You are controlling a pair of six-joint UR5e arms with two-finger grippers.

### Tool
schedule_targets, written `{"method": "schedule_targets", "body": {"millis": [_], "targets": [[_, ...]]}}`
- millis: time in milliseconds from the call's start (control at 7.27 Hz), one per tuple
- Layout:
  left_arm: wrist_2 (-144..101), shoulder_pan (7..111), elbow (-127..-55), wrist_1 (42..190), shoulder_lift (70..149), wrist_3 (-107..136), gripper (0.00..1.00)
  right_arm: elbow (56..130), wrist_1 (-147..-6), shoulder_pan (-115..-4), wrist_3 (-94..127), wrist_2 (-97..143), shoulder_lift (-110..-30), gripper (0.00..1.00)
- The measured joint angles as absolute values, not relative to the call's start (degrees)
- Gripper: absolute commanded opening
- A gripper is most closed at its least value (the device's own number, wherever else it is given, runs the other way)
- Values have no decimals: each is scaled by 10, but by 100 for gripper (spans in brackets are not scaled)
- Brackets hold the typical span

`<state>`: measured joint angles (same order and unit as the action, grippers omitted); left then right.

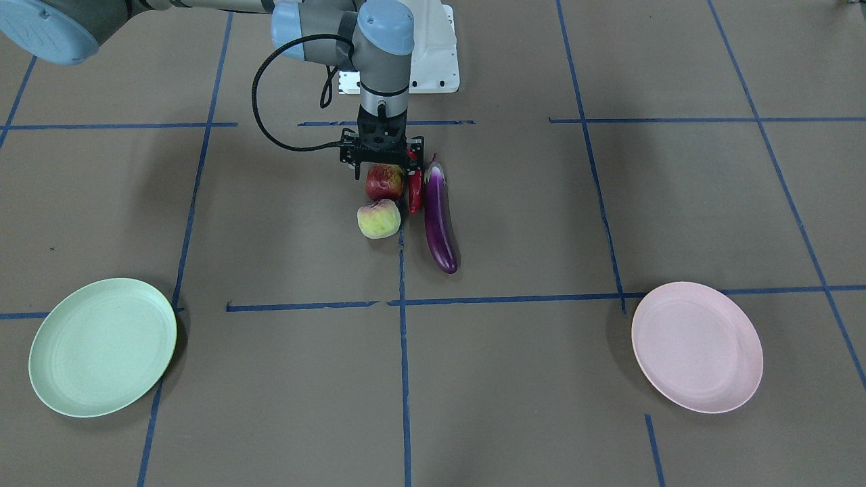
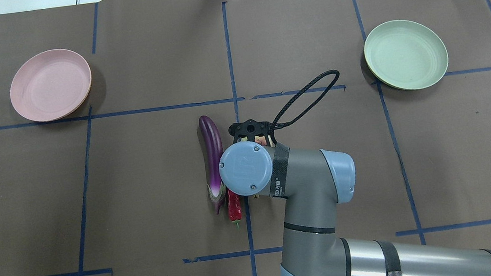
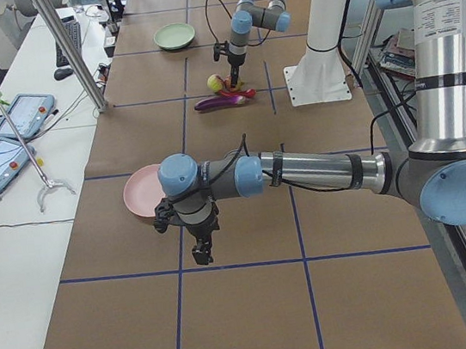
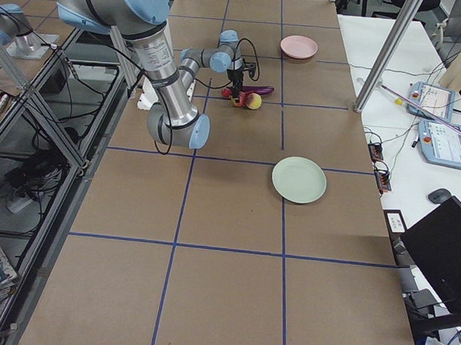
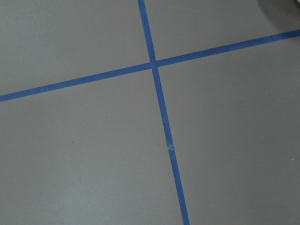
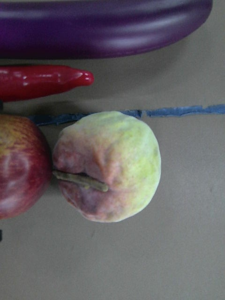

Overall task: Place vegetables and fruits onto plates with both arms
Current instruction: 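Close the right gripper on the red apple and lift it, then carry the red apple to the green plate and release it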

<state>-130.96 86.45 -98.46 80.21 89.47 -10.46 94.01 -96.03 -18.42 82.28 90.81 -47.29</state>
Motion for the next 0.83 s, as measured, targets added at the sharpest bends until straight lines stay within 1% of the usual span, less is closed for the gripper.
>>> {"method": "schedule_targets", "body": {"millis": [275,412,688,825], "targets": [[-1310,865,-985,802,895,-105,100,948,-969,-187,820,912,-461,0],[-1310,865,-986,802,895,-105,100,970,-994,-200,813,922,-455,0],[-1310,864,-990,802,895,-105,100,1036,-1059,-269,743,985,-459,0],[-1310,864,-991,802,895,-105,100,1050,-1069,-325,677,1029,-474,0]]}}
